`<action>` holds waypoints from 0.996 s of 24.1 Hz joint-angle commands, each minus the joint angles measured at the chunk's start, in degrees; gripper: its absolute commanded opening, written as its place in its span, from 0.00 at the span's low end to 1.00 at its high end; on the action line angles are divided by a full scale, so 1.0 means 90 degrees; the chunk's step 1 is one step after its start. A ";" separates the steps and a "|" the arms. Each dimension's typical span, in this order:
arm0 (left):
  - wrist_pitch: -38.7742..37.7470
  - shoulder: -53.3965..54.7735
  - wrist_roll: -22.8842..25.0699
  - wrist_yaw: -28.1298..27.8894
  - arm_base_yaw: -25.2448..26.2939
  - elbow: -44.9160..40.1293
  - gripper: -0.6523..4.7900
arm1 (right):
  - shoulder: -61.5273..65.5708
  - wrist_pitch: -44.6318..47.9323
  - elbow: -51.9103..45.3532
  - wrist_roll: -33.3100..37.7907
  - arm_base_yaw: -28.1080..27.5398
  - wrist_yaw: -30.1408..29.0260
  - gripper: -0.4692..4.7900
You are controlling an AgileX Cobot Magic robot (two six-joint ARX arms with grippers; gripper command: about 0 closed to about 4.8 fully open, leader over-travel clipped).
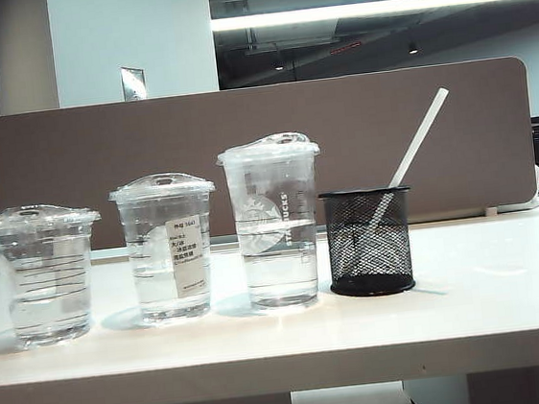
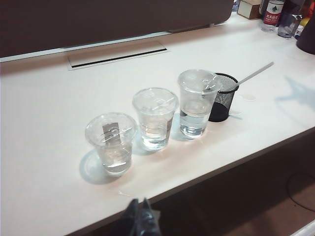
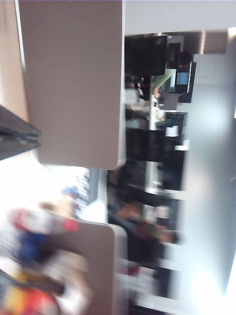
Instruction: Pick up the straw and insert it into the medium coffee cup.
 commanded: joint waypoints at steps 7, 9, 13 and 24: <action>0.0063 0.0017 0.0000 -0.0017 0.0019 0.0005 0.11 | 0.0758 0.3038 -0.3371 0.1588 -0.0542 -0.1146 0.08; 0.0070 0.0017 -0.0002 0.0146 0.0010 0.0005 0.11 | 0.0758 0.3769 -0.4294 0.1579 -0.0146 -0.0911 0.08; 0.0058 0.0017 -0.0002 0.0153 0.0017 0.0005 0.11 | 0.0755 0.5316 -0.5945 0.1469 0.0913 -0.0163 0.08; 0.0075 0.0017 0.0000 0.0117 0.0002 0.0005 0.11 | 0.0767 0.5717 -0.6868 0.1117 0.3424 0.1047 0.15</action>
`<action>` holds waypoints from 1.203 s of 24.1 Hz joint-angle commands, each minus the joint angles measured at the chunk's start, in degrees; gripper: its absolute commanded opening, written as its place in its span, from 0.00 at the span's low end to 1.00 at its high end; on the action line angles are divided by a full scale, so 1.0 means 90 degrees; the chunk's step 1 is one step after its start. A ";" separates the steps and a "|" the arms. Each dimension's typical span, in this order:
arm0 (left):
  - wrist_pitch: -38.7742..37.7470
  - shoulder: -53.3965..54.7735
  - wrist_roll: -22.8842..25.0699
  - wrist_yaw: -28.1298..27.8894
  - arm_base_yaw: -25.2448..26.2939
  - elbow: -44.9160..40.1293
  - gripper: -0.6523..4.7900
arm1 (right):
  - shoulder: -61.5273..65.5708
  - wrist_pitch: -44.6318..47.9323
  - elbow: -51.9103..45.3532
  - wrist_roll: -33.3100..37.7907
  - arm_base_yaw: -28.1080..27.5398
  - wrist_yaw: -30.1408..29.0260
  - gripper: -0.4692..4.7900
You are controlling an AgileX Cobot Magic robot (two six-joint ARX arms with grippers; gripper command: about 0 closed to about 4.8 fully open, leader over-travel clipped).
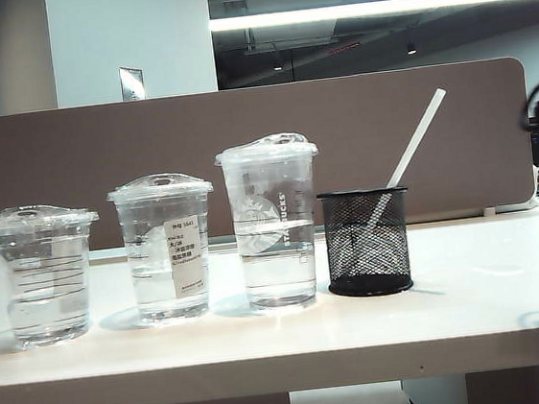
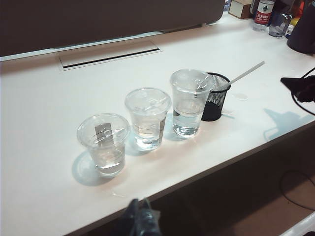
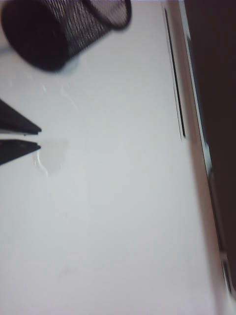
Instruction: Pick up the straw and insert it into the medium coffee cup.
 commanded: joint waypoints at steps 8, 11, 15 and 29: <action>0.0078 0.0010 -0.0002 -0.0039 0.0005 0.0012 0.11 | 0.0410 0.0444 0.0022 0.0034 0.1052 0.0391 0.31; 0.0078 0.0010 -0.0002 -0.0027 0.0005 0.0012 0.11 | 0.1163 0.1520 0.0041 0.0036 0.1052 -0.0061 0.42; 0.0080 0.0010 -0.0002 -0.0012 0.0005 0.0012 0.11 | 0.1972 0.2232 0.0260 0.0180 0.1071 -0.0539 0.46; 0.0075 0.0010 -0.0005 -0.0010 0.0005 0.0012 0.11 | 0.2963 0.2781 0.1253 0.0177 0.1285 -0.0869 0.48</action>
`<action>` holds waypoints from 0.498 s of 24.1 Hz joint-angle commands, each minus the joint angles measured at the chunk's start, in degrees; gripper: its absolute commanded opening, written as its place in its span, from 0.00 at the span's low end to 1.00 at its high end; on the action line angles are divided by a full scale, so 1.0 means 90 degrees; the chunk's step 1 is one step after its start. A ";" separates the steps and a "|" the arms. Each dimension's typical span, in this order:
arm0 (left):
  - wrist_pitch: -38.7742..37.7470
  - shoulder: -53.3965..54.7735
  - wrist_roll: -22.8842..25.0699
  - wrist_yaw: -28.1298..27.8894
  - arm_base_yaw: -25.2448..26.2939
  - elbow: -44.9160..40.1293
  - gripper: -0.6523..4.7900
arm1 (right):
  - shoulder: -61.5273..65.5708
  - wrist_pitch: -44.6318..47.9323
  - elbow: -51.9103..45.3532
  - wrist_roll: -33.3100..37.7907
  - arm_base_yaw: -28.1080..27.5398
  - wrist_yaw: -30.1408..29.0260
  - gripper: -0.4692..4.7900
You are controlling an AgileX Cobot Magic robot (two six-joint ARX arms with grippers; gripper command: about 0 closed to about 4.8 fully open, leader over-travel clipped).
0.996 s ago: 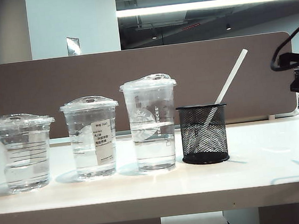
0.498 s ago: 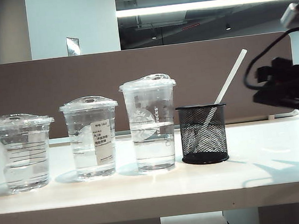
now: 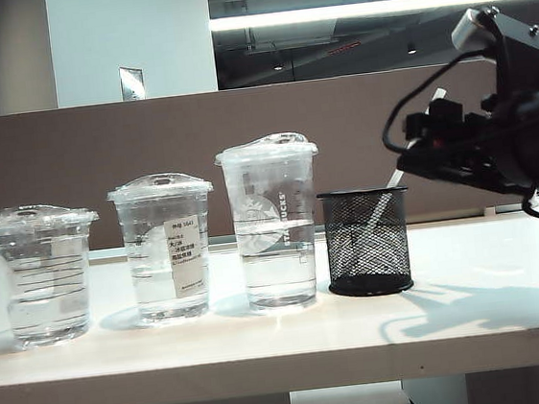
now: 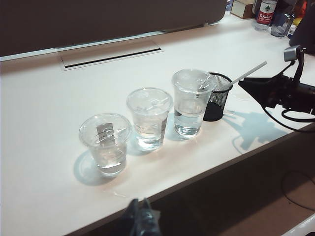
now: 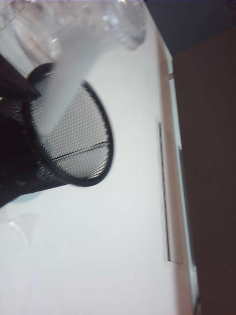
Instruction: Pick up the straw and insert it into the medium coffee cup.
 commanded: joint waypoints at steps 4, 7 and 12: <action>0.0080 0.0010 -0.0005 0.0024 0.0005 0.0015 0.11 | -0.0012 0.0075 0.0282 0.0027 0.0015 -0.0129 0.38; 0.0080 0.0010 -0.0005 0.0022 0.0005 0.0015 0.11 | -0.0012 0.0075 0.0282 0.0027 0.0015 -0.0129 0.24; 0.0080 0.0010 -0.0005 0.0022 0.0005 0.0015 0.11 | -0.0012 0.0083 0.0287 0.0024 0.0015 -0.0126 0.18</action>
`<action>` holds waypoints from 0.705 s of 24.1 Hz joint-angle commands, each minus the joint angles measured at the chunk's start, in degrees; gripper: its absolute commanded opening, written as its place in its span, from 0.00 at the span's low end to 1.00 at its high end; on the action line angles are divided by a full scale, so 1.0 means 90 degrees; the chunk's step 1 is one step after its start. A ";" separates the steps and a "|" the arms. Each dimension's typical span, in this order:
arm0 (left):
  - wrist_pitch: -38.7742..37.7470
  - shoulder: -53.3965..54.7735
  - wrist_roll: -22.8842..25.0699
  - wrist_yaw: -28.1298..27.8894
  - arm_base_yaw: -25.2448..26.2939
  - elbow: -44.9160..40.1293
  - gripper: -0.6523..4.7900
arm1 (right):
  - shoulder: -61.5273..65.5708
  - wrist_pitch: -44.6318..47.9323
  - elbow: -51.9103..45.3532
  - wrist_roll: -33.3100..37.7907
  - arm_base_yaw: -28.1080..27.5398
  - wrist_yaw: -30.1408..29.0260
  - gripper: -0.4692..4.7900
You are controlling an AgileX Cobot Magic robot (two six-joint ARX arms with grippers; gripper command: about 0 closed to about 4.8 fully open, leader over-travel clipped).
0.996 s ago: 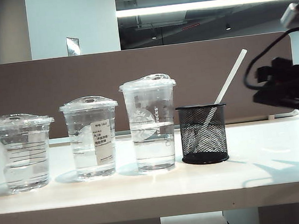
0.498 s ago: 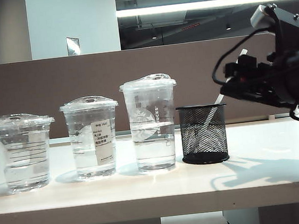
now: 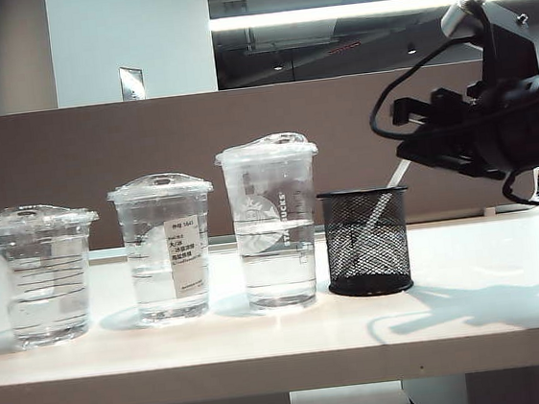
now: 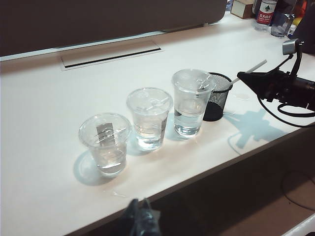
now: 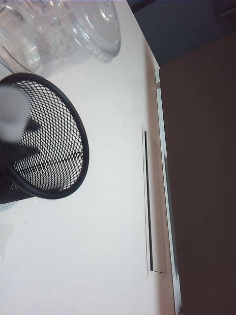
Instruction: Pick up the straw and insert it into the medium coffee cup.
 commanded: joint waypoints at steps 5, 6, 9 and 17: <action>0.0080 0.0010 0.0000 0.0022 0.0005 0.0015 0.11 | -0.0027 0.0187 0.0078 0.0002 0.0015 -0.0012 0.17; 0.0080 0.0010 0.0000 0.0022 0.0005 0.0015 0.11 | -0.0027 0.0189 0.0092 0.0002 0.0015 -0.0012 0.17; 0.0080 0.0010 0.0000 0.0022 0.0005 0.0015 0.11 | -0.0027 0.0185 0.0129 0.0002 0.0015 -0.0012 0.16; 0.0080 0.0010 0.0000 0.0022 0.0005 0.0015 0.11 | -0.0189 0.0063 0.0442 -0.0080 0.0012 -0.0180 0.11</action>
